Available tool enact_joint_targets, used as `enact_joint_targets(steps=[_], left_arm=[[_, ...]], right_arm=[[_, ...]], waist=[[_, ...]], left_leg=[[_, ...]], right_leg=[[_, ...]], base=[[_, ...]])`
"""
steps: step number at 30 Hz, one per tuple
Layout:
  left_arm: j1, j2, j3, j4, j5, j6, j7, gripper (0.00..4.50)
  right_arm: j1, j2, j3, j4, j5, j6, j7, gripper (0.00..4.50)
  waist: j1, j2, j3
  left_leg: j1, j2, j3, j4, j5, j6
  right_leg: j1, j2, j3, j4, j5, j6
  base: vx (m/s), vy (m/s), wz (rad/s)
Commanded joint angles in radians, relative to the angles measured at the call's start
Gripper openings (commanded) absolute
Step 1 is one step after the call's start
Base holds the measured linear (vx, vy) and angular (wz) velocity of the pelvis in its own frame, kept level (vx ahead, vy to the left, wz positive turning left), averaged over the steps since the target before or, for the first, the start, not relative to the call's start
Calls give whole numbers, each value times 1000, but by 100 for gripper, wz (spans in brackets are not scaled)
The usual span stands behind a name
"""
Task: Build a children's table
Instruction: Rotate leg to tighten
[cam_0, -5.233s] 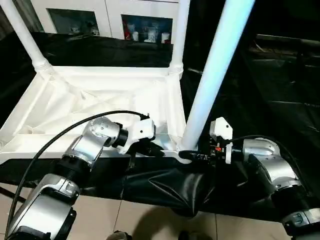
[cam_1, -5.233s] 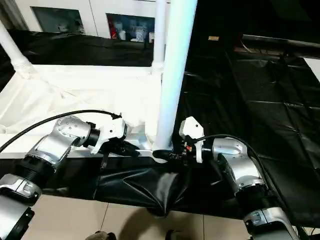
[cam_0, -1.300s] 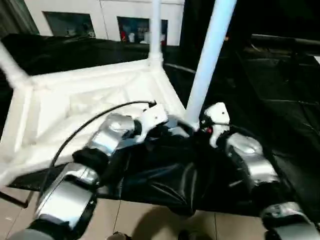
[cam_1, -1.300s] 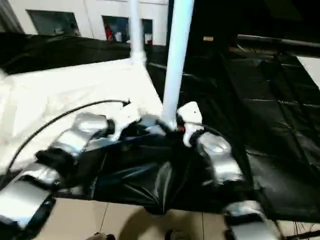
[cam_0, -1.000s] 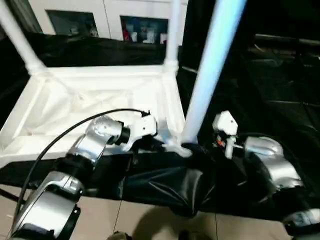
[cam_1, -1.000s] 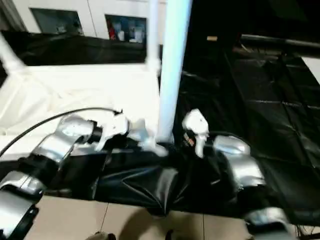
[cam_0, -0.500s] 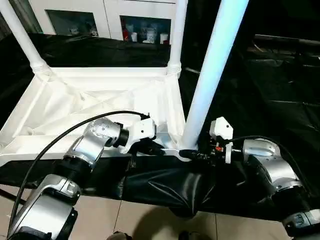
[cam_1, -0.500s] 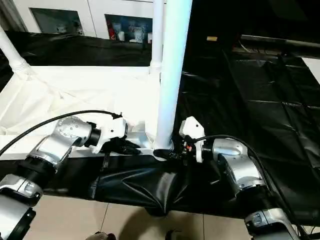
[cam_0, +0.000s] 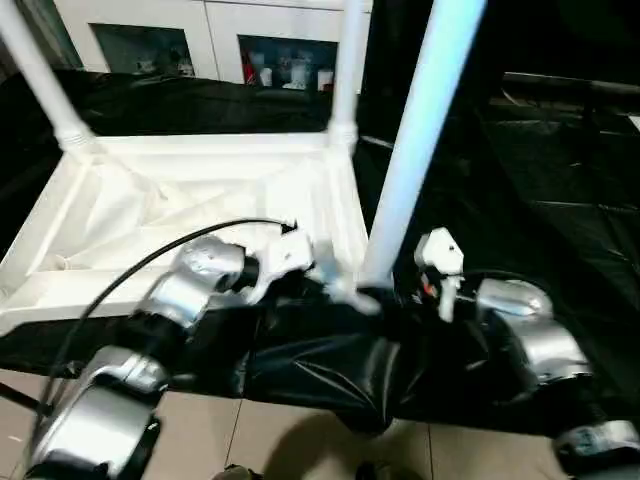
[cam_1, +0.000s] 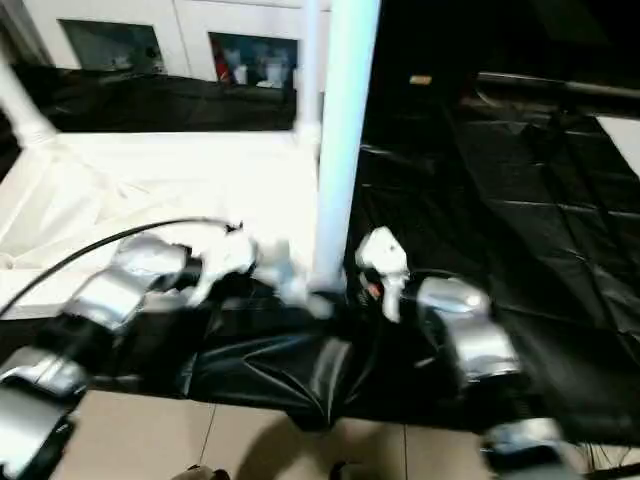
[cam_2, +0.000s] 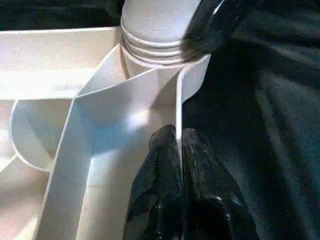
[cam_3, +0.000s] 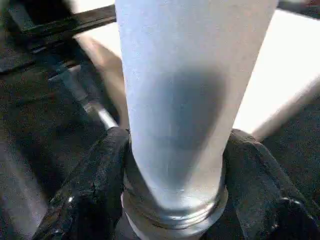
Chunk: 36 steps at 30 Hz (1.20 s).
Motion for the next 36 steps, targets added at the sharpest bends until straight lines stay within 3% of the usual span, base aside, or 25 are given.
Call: enact_joint_targets(steps=[1, 3, 4, 7, 12, 13, 16, 18, 19, 21, 24, 31, 33, 36], left_arm=[[-11, -36, 1, 62, 26, 32, 112, 0], [-50, -84, 19, 116, 35, 72, 228, 0], [-69, -108, 29, 142, 37, 92, 285, 0], [-114, -163, 42, 207, 46, 124, 401, 0], [-139, -185, 41, 253, 57, 105, 424, 0], [-146, -188, 41, 268, 60, 103, 422, 0], [-146, -179, 34, 271, 65, 83, 400, 0], [-143, -169, 28, 270, 67, 68, 383, 0], [-143, -167, 27, 269, 68, 68, 381, 0], [-140, -158, 24, 266, 68, 64, 373, 0], [-124, -130, 25, 247, 60, 44, 332, 0], [-40, -24, -22, 135, 20, -68, 27, 0], [-7, 32, -62, 79, 25, -100, -74, 0], [15, 52, -54, 33, -12, -89, -135, 0]], right_arm=[[6, 46, -24, 50, -53, 18, -186, 250], [6, 120, -71, 73, -65, 45, -383, 249], [4, 155, -96, 83, -71, 62, -481, 249], [-11, 255, -156, 121, -57, 91, -692, 248], [-33, 291, -132, 140, -72, 74, -693, 248], [-36, 297, -123, 131, -66, 66, -657, 248], [-28, 293, -111, 79, -40, 20, -564, 318], [-25, 277, -99, 56, -35, 20, -521, 320], [-26, 271, -97, 54, -37, 18, -515, 349], [-30, 248, -92, 47, -42, 8, -495, 359], [-43, 170, -73, 27, -53, -19, -403, 380], [-20, -16, -10, -40, -6, -3, 17, 380], [-4, -60, 18, -72, 12, 12, 116, 380], [5, -83, 38, -96, 32, 35, 178, 380]], waist=[[-4, -13, -55], [-9, -11, -55], [-10, -11, -56], [-8, -10, -57], [-6, -4, -59], [-5, -3, -58], [-4, -5, -56], [-4, -6, -55], [-7, -8, -56], [-11, -8, -57], [-14, -10, -56], [-18, -10, -58], [-17, -7, -59], [-10, -1, -63]], left_leg=[[3, 18, -10, -63, -160, 49], [1, 16, -12, -64, -167, 34], [6, 15, -10, -64, -170, 27], [4, 13, -9, -63, -158, 36], [3, 11, -9, -63, -157, 50], [1, 11, -10, -63, -159, 53], [3, 13, -9, -64, -180, 60], [0, 14, -11, -65, -187, 68], [-4, 13, -12, -65, -177, 68], [-3, 12, -12, -62, -171, 70], [-7, 12, -11, -60, -154, 83], [-12, 17, -11, -57, -130, 132], [-6, 21, -10, -57, -134, 135], [1, 28, -7, -57, -113, 130]], right_leg=[[49, -62, 39, -79, -297, -181], [48, -63, 39, -79, -313, -169], [43, -62, 41, -82, -308, -168], [45, -61, 43, -80, -266, -173], [50, -60, 41, -77, -199, -188], [52, -61, 41, -76, -191, -193], [53, -63, 41, -79, -206, -195], [54, -64, 41, -79, -214, -193], [58, -64, 39, -78, -220, -189], [56, -64, 40, -81, -237, -188], [58, -62, 38, -78, -207, -198], [61, -64, 40, -72, -153, -233], [59, -63, 40, -67, -121, -254], [57, -61, 41, -56, -44, -282]], base=[[0, 0, 0], [0, 0, 0], [0, 0, 0], [0, 0, 0], [0, 0, 0], [0, 0, 0], [0, 0, 0], [0, 0, 0], [0, 0, 0], [0, 0, 0], [0, 0, 0], [0, 0, 0], [0, 0, 0], [0, 0, 0]])
